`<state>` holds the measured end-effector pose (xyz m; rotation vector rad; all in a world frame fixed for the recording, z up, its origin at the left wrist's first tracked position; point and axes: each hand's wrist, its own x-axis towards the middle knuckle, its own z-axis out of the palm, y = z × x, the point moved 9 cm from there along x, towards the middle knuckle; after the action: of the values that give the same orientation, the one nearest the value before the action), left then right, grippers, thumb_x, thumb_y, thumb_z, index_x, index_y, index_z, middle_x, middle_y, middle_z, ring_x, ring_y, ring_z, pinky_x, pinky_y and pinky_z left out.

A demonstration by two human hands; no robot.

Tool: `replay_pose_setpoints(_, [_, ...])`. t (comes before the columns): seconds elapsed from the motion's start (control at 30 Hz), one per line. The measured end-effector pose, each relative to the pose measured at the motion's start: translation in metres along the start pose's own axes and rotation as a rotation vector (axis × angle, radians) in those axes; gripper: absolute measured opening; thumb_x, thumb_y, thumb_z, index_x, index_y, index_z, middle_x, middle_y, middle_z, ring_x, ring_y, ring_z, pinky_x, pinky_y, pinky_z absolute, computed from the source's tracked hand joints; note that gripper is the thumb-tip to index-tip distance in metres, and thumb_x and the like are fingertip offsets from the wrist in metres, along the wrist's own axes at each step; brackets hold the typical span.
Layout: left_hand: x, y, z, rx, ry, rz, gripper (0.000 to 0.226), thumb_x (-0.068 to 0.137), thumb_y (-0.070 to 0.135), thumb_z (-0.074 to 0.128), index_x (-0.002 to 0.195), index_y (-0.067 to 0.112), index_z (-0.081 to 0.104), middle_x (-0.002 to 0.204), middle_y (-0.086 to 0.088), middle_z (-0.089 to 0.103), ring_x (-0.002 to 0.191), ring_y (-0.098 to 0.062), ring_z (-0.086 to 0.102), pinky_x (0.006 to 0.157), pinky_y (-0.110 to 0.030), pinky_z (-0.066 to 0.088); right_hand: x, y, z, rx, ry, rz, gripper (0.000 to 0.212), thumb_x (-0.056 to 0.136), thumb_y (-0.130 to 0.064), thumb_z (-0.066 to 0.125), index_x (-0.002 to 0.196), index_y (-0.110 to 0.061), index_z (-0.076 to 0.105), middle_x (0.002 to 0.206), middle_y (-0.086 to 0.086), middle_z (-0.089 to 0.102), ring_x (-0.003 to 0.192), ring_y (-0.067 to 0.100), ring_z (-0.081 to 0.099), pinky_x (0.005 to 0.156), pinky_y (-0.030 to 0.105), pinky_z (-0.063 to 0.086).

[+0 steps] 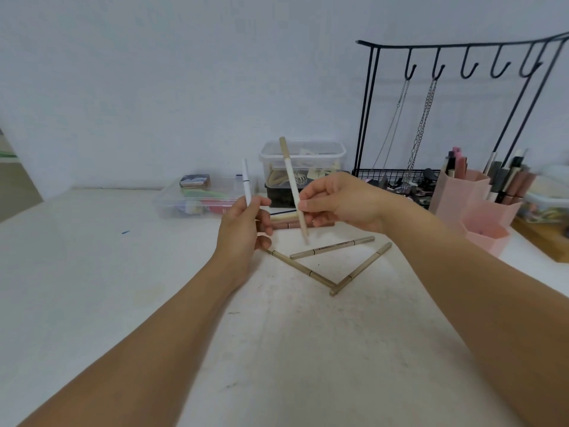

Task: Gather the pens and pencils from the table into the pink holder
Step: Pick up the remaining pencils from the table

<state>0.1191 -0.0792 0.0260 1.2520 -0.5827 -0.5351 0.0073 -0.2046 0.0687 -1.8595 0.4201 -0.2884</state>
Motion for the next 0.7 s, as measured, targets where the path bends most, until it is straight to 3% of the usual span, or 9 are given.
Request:
replay_pose_setpoints(0.1, [-0.007,0.002,0.016,-0.026,-0.102,-0.005,0.026,0.109,0.023,0.043,0.105,0.014,0.067,0.07,-0.002,0.068,0.066,-0.016,0.069,0.054,-0.029,0.055,0.001,-0.002,0.008,0.056,0.019,-0.011,0.011,0.09,-0.003,0.071,0.101,0.001,0.071,0.084,0.013,0.074,0.072,0.016,0.07,0.066,0.021,0.059])
replay_pose_setpoints(0.2, [-0.011,0.002,0.025,-0.06,-0.164,-0.019,0.026,0.109,0.025,0.043,0.108,0.019,0.069,0.089,-0.005,0.074,0.081,-0.019,0.076,0.066,-0.037,0.063,0.001,-0.004,0.011,-0.006,0.084,-0.044,0.02,0.087,-0.01,0.077,0.104,0.0,0.074,0.085,0.011,0.076,0.068,0.011,0.069,0.062,0.019,0.055])
replay_pose_setpoints(0.37, [-0.013,-0.001,0.029,-0.08,-0.209,-0.054,0.027,0.109,0.028,0.042,0.114,0.017,0.067,0.099,-0.009,0.079,0.088,-0.026,0.077,0.066,-0.039,0.065,0.002,-0.006,0.013,0.044,0.172,-0.085,0.022,0.084,-0.009,0.08,0.102,0.002,0.072,0.093,0.014,0.079,0.075,0.014,0.076,0.066,0.021,0.058])
replay_pose_setpoints(0.5, [-0.014,-0.003,0.034,-0.044,-0.238,-0.033,0.029,0.11,0.026,0.038,0.118,0.02,0.066,0.089,-0.006,0.076,0.071,-0.019,0.073,0.058,-0.033,0.06,0.002,-0.005,0.022,0.056,0.199,-0.133,0.016,0.083,-0.001,0.079,0.096,0.006,0.074,0.103,0.007,0.079,0.091,0.023,0.077,0.081,0.032,0.063])
replay_pose_setpoints(0.63, [-0.011,-0.003,0.032,-0.01,-0.231,-0.008,0.028,0.111,0.026,0.038,0.116,0.022,0.065,0.065,0.0,0.057,0.051,-0.011,0.042,0.047,-0.024,0.037,0.006,-0.002,0.028,0.08,0.192,-0.159,0.012,0.082,0.003,0.078,0.092,0.008,0.076,0.104,0.003,0.079,0.096,0.016,0.076,0.083,0.033,0.062])
replay_pose_setpoints(0.7, [-0.008,0.0,0.027,0.032,-0.174,0.005,0.025,0.11,0.028,0.042,0.109,0.021,0.066,0.056,0.005,0.045,0.046,-0.008,0.034,0.043,-0.021,0.031,0.008,-0.002,0.026,0.047,0.178,-0.143,0.011,0.083,-0.003,0.079,0.093,0.002,0.078,0.102,0.001,0.079,0.099,0.011,0.074,0.087,0.031,0.061])
